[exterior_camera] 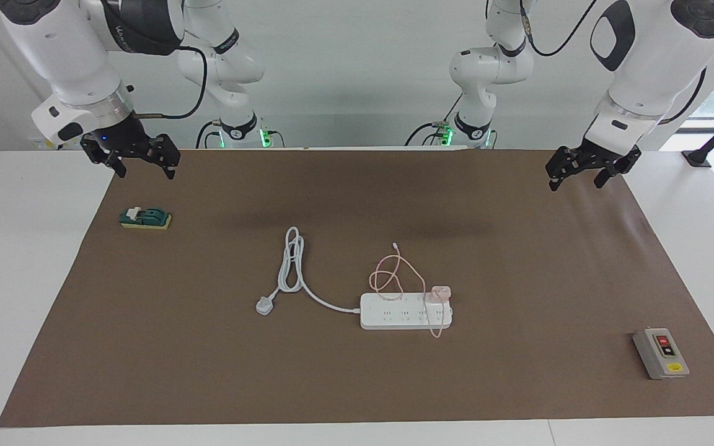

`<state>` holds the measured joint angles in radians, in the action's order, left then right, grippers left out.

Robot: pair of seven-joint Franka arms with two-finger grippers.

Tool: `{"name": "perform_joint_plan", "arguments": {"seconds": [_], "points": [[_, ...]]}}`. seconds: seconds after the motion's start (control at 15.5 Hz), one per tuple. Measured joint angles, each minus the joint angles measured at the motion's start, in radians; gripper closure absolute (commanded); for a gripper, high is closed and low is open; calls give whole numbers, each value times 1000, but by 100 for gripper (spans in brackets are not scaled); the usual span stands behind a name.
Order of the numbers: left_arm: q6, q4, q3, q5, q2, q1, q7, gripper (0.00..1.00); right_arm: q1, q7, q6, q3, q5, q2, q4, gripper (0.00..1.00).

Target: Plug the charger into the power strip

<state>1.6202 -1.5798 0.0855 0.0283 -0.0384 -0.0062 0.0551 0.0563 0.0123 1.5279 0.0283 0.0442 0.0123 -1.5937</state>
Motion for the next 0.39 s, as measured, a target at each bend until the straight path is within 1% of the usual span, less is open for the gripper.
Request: {"name": "perform_joint_plan", "arguments": {"seconds": [0.39], "points": [[0,0,-6,-5,0,-3,0,0,0,0,0,0,0,0,0,0]]}}
